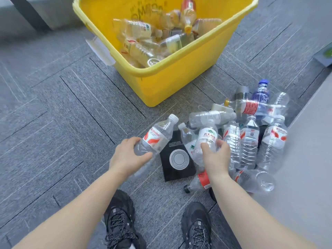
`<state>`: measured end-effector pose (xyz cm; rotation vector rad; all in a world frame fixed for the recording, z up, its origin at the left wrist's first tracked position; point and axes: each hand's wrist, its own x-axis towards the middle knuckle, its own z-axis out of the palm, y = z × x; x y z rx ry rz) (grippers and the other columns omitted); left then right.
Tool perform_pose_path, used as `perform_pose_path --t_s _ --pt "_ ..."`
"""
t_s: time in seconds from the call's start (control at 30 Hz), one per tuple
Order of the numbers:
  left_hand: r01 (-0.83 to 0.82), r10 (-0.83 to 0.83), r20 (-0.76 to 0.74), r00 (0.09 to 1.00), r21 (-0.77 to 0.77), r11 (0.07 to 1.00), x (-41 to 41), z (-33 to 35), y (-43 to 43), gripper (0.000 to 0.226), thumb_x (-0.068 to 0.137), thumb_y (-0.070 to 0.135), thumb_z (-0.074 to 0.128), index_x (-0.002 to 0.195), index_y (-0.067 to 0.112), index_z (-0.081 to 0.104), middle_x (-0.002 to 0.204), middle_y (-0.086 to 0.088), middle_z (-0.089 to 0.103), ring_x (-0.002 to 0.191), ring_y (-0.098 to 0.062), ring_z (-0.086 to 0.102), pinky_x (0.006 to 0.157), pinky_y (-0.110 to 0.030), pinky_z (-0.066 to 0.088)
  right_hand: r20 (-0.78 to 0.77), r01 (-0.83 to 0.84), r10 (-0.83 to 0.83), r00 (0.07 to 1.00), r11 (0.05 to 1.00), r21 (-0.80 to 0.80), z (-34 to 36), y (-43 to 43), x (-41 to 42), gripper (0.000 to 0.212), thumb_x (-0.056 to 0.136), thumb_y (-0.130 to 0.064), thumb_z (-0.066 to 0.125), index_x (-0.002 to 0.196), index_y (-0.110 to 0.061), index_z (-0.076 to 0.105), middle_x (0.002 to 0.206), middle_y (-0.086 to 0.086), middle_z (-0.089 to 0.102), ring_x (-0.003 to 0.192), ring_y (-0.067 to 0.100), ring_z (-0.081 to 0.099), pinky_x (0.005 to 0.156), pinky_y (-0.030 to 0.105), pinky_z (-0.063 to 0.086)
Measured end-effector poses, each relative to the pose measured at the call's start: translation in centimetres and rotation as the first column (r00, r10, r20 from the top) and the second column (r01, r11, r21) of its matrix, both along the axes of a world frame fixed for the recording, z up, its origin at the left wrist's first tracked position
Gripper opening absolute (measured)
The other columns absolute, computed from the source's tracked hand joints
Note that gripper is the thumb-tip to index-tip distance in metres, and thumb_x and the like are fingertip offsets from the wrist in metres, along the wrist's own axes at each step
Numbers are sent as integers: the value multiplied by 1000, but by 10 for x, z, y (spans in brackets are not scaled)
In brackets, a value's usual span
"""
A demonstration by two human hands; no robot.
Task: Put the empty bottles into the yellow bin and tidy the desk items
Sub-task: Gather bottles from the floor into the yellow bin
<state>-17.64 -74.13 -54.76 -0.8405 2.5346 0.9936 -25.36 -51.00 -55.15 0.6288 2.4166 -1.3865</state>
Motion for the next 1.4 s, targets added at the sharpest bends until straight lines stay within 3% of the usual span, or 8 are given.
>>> perform_pose_path --t_s 0.17,0.3,0.37,0.47,0.6,0.87,1.17,1.4 --pt "-156 217 -191 957 291 944 -31 84 -4 57 63 51 58 116 31 52 111 7 55 100 -10 52 82 -27 40 -87 175 -204 975 949 -262 66 -26 -30 40 84 -38 60 117 -19 48 120 2 53 109 21 52 91 39 43" --pt "-171 325 -322 889 426 888 -86 149 -23 52 71 43 68 115 20 56 100 5 61 87 -8 58 62 -17 44 -257 139 -254 932 908 -396 138 -57 -78 38 88 -30 59 120 -14 50 119 3 55 103 15 54 75 21 41" --pt "-147 303 -386 871 385 911 -126 177 -35 69 72 52 64 131 20 50 113 4 57 96 -8 56 73 -21 44 -248 19 -179 952 844 -537 172 -75 -108 46 88 -39 56 127 -16 46 122 2 57 104 11 57 78 21 46" --pt "-107 197 -426 883 227 968 -178 206 -48 75 86 56 54 148 25 27 144 0 39 129 -20 40 103 -40 37 -199 -126 -10 980 743 -658 199 -91 -145 55 91 -51 46 138 -24 37 137 -1 50 123 18 51 97 38 44" --pt "-32 67 -368 927 101 994 -189 210 -45 70 90 46 54 149 23 23 155 -4 25 142 -24 25 114 -46 26 -178 -137 56 982 864 -484 192 -84 -149 54 96 -51 40 142 -23 37 142 -5 41 131 21 40 110 47 34" --pt "146 -140 -224 964 10 989 -144 171 -4 59 91 40 56 144 23 35 148 -1 36 134 -21 36 104 -41 38 -26 -7 3 1000 986 -167 126 -8 -93 49 93 -28 53 137 -11 42 132 5 49 106 18 47 89 35 39" --pt "322 -314 -107 943 65 945 -127 83 57 59 90 40 58 142 21 38 147 1 39 135 -18 36 106 -36 33 39 56 -64 997 982 179 51 53 -52 56 77 -52 59 120 -18 46 122 5 49 116 26 46 96 42 40" --pt "403 -403 -13 915 59 913 -154 21 80 64 86 44 61 141 21 39 145 0 39 133 -19 37 103 -38 35 140 63 -113 984 946 318 11 82 -59 74 83 -43 66 142 -11 34 146 12 38 133 32 35 107 42 29"
